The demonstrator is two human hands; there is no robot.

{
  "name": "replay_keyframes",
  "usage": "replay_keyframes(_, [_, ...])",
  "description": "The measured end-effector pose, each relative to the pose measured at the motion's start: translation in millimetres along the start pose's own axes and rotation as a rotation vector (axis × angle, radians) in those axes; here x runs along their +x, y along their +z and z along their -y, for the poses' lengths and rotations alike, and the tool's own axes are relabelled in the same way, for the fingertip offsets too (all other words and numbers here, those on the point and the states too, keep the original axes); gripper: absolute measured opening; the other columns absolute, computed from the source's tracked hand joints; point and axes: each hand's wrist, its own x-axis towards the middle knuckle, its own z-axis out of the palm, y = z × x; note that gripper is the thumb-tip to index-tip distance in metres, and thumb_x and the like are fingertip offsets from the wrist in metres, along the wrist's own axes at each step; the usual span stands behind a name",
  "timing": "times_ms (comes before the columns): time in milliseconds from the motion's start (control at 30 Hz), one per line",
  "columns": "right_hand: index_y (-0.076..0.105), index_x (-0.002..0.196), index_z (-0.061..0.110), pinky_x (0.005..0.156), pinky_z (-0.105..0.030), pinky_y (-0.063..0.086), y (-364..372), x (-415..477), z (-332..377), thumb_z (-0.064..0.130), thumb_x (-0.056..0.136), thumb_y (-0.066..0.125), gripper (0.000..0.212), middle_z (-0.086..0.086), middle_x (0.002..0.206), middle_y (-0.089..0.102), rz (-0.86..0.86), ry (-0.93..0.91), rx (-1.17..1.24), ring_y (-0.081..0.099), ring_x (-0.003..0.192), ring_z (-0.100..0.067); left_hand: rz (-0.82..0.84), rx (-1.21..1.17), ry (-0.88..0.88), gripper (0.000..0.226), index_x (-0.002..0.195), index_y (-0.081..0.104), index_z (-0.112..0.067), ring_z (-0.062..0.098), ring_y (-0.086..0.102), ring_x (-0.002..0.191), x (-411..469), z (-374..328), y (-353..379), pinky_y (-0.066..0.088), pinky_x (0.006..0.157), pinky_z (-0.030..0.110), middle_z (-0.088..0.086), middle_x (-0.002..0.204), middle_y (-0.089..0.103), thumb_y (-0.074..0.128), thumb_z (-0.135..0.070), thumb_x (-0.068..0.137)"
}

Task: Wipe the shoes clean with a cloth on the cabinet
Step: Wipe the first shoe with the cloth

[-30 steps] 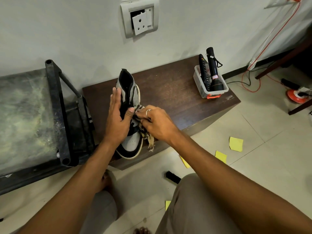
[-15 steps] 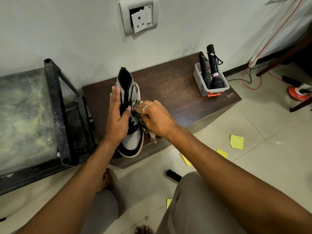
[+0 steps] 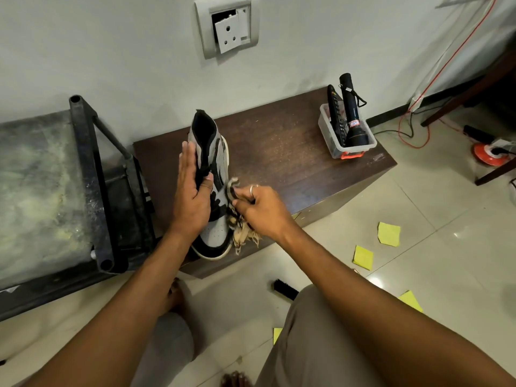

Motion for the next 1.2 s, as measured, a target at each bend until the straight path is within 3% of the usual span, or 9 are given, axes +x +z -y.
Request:
replay_keyframes(67, [0.07, 0.129, 0.012, 0.082, -0.007, 0.048, 2, -13, -8, 0.012, 0.099, 0.064, 0.03, 0.007, 0.123, 0.071, 0.018, 0.031, 0.039, 0.067, 0.105, -0.003, -0.001, 0.005, -0.001, 0.067, 0.163, 0.006, -0.028, 0.007, -0.006, 0.156, 0, 0, 1, 0.003, 0.128, 0.039, -0.012, 0.171, -0.001, 0.045, -0.019, 0.109])
replay_keyframes(200, [0.076, 0.116, 0.019, 0.095, -0.018, 0.051, 14, -8, -4, 0.009, 0.099, 0.061, 0.026, 0.009, 0.115, 0.072, -0.116, -0.05, 0.05, 0.064, 0.108, -0.001, 0.012, 0.006, 0.008, 0.068, 0.162, 0.004, -0.034, 0.005, -0.007, 0.156, 0, 4, 0, 0.003, 0.128, 0.044, -0.014, 0.17, -0.001, 0.045, -0.021, 0.109])
replay_keyframes(300, [0.077, 0.114, 0.016, 0.093, -0.011, 0.049, 17, 14, 11, 0.006, 0.099, 0.059, 0.026, 0.005, 0.114, 0.072, -0.213, -0.097, 0.018, 0.063, 0.107, -0.003, 0.018, -0.01, 0.014, 0.068, 0.159, 0.004, -0.038, 0.005, -0.006, 0.156, 1, 4, -1, 0.004, 0.129, 0.044, -0.013, 0.17, 0.0, 0.045, -0.019, 0.108])
replay_keyframes(433, [0.078, 0.111, 0.016, 0.08, -0.002, 0.044, 16, 35, 18, 0.007, 0.098, 0.06, 0.024, 0.001, 0.105, 0.072, -0.213, -0.115, -0.067, 0.063, 0.098, -0.004, -0.007, -0.048, -0.002, 0.068, 0.163, 0.006, -0.026, 0.008, -0.006, 0.156, 2, 4, 1, 0.003, 0.129, 0.044, -0.009, 0.171, -0.001, 0.045, -0.015, 0.107])
replay_keyframes(567, [0.073, 0.124, 0.013, 0.103, -0.019, 0.048, 11, 17, 15, 0.007, 0.098, 0.064, 0.029, -0.002, 0.124, 0.07, -0.11, -0.113, -0.099, 0.063, 0.117, -0.01, -0.016, -0.046, -0.007, 0.068, 0.163, 0.006, -0.023, 0.008, -0.006, 0.156, 1, 2, 2, 0.002, 0.129, 0.041, -0.009, 0.171, -0.002, 0.044, -0.011, 0.108])
replay_keyframes(667, [0.072, 0.126, 0.012, 0.106, -0.016, 0.045, 8, 1, 9, 0.007, 0.098, 0.065, 0.029, 0.0, 0.127, 0.069, -0.036, -0.146, -0.094, 0.062, 0.119, -0.007, -0.015, -0.039, 0.002, 0.068, 0.163, 0.006, -0.023, 0.008, -0.007, 0.156, 1, 2, 2, 0.001, 0.129, 0.041, -0.009, 0.171, -0.002, 0.044, -0.011, 0.108])
replay_keyframes(867, [0.073, 0.124, 0.012, 0.103, -0.033, 0.051, 21, 32, 18, 0.005, 0.098, 0.063, 0.029, -0.001, 0.125, 0.068, -0.269, -0.302, -0.132, 0.06, 0.114, -0.018, -0.002, -0.06, -0.001, 0.067, 0.163, 0.007, -0.023, 0.011, -0.007, 0.157, 1, 5, 0, 0.003, 0.129, 0.045, -0.006, 0.171, 0.0, 0.043, -0.015, 0.107])
replay_keyframes(1100, [0.075, 0.116, 0.016, 0.07, -0.039, 0.053, 1, 24, 8, 0.007, 0.096, 0.06, 0.026, 0.007, 0.119, 0.058, 0.048, -0.487, -0.688, 0.041, 0.091, -0.017, -0.021, -0.08, 0.002, 0.068, 0.162, 0.008, -0.024, 0.011, -0.007, 0.157, 2, 7, 1, 0.003, 0.128, 0.048, -0.005, 0.171, 0.0, 0.043, -0.015, 0.105])
replay_keyframes(1200, [0.074, 0.112, 0.014, 0.069, -0.046, 0.053, -16, 26, 19, 0.006, 0.094, 0.06, 0.023, 0.001, 0.118, 0.059, 0.189, -0.54, -0.808, 0.042, 0.092, -0.021, -0.014, -0.077, -0.002, 0.068, 0.162, 0.007, -0.025, 0.009, -0.007, 0.156, 2, 6, 1, 0.002, 0.129, 0.046, -0.007, 0.171, -0.001, 0.043, -0.012, 0.106])
